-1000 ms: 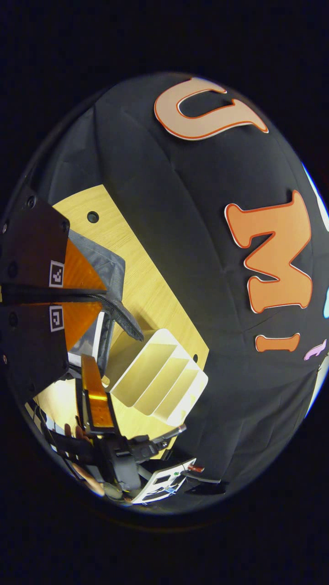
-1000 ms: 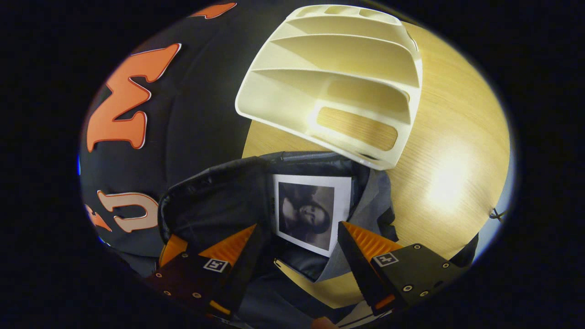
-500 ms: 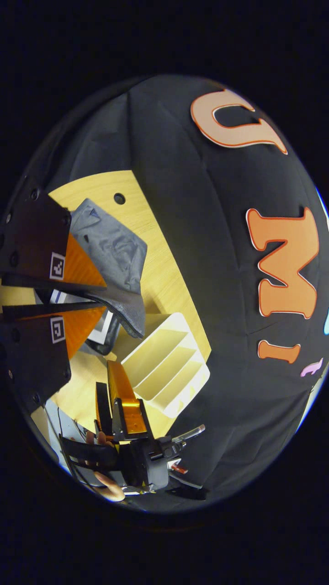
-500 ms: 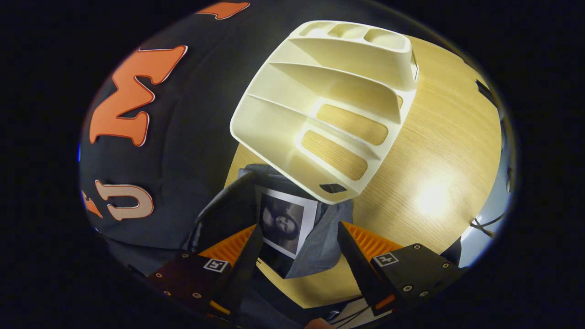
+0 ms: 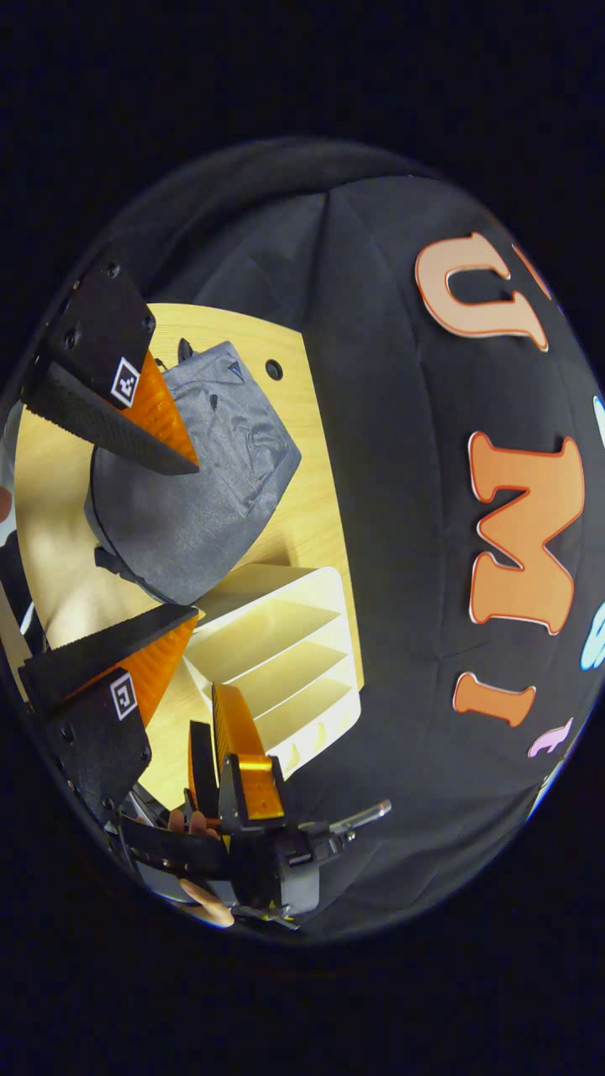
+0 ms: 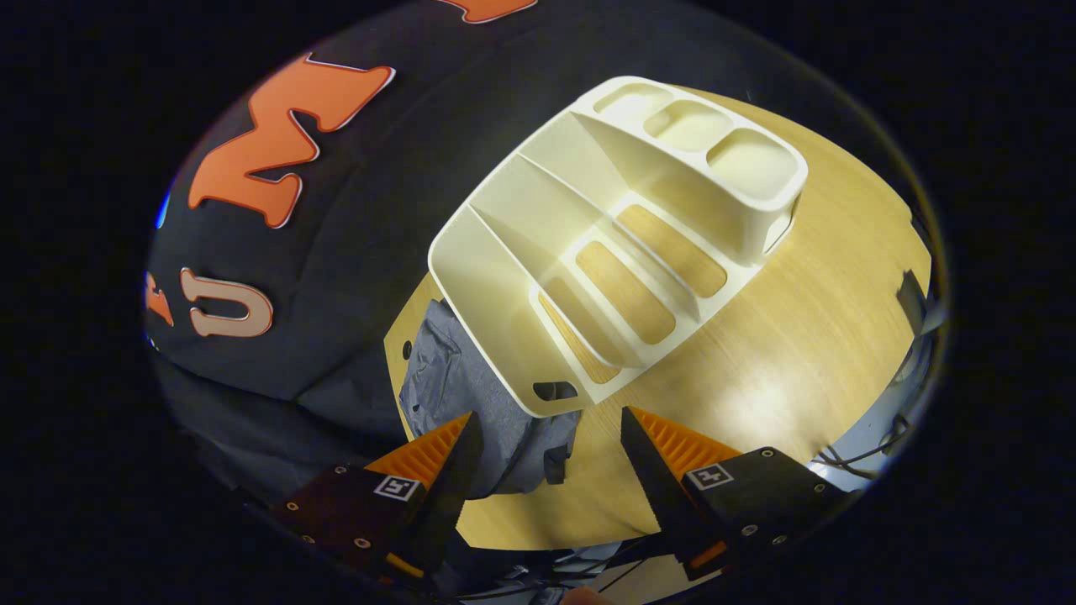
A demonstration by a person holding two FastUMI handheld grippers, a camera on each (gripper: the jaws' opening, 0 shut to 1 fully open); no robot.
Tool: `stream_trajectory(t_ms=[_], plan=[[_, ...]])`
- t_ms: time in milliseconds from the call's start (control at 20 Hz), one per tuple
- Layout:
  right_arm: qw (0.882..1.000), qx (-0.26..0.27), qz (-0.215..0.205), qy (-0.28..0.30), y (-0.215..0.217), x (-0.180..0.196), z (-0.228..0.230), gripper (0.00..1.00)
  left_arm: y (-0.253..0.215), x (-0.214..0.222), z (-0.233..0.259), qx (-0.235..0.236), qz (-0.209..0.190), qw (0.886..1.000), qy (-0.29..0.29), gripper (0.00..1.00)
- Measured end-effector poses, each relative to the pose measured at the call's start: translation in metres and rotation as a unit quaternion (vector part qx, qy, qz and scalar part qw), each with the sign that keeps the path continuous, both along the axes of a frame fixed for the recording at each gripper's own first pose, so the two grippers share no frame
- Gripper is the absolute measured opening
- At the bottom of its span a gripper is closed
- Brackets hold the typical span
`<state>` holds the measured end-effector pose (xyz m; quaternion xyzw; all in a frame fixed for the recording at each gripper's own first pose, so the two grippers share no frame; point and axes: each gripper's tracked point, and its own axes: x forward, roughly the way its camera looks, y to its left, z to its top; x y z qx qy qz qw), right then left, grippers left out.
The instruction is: Open the schoolbag, grab two books from the bookshelf and put them into the schoolbag.
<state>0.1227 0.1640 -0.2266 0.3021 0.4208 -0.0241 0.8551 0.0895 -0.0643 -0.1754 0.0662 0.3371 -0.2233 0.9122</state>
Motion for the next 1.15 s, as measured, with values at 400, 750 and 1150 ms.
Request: stream_trajectory(t_ms=[400, 750, 1150], plan=[[0.967, -0.164, 0.066, -0.181, -0.068, 0.007, 0.133, 0.98, -0.053, 0.000, 0.084, -0.060, 0.093, 0.981, -0.162, 0.98], [0.890, -0.291, 0.034, -0.350, -0.098, 0.012, 0.215, 0.98, -0.088, -0.015, 0.173, -0.099, 0.095, 0.944, -0.300, 0.98], [0.856, -0.324, -0.026, -0.402, -0.119, -0.009, 0.245, 0.97, -0.095, -0.031, 0.163, -0.097, 0.093, 0.946, -0.295, 0.97]])
